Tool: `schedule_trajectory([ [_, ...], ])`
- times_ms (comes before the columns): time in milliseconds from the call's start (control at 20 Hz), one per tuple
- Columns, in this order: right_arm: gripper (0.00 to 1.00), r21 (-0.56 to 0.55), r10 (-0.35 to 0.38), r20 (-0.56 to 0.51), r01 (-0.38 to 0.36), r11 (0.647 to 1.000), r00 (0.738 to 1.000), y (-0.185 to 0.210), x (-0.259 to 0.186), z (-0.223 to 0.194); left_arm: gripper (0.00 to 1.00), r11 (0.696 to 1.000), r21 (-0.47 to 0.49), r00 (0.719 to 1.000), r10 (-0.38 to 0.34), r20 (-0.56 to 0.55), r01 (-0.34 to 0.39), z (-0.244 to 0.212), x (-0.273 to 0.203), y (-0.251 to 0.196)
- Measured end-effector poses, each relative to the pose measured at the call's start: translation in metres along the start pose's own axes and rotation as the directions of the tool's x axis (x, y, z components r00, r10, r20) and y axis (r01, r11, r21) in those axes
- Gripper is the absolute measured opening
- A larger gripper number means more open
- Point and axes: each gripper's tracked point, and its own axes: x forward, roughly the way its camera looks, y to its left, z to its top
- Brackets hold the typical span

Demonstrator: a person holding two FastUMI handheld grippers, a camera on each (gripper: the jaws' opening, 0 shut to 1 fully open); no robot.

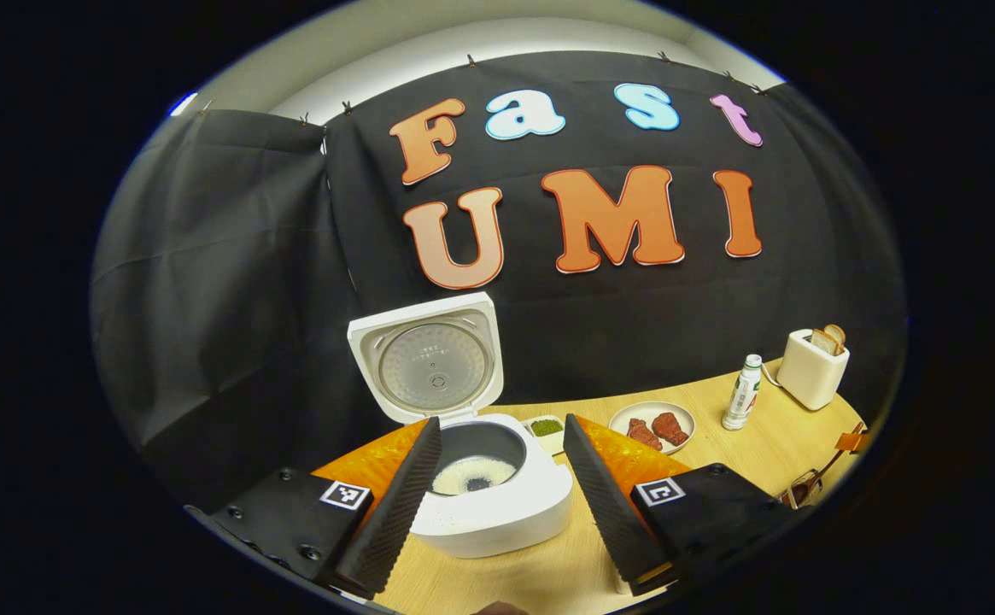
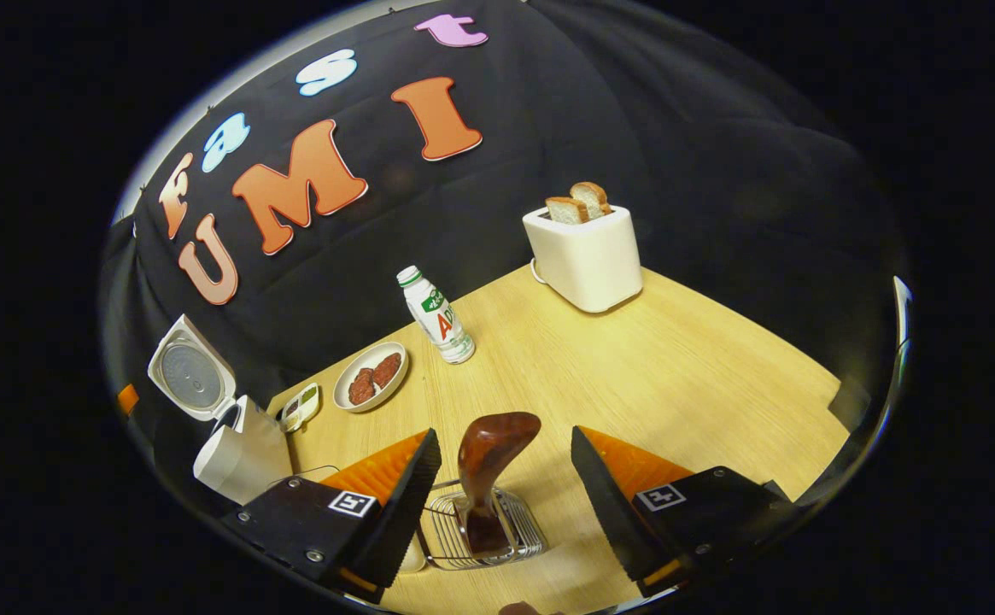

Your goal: Close the left gripper, press the button to open the rice cooker; take a wooden spoon from the chopstick holder with the right hand, scoop a spoonful of rice and pour it into the rice cooker, then put the wooden spoon back into the chopstick holder.

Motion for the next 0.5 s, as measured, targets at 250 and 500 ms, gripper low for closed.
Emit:
schedule_trajectory([
  [250,0.95,-0.06,-0.044,0.088,0.05,0.997,0.995,0.0,-0.023,0.041,0.93,0.997,-0.067,0.998,0.046,0.033,-0.043,0.026,0.023,0.04],
  [500,0.95,-0.106,-0.045,0.201,0.067,0.992,0.979,0.015,-0.055,0.083,0.97,0.982,-0.169,0.994,0.096,0.042,-0.088,0.058,0.061,0.086],
])
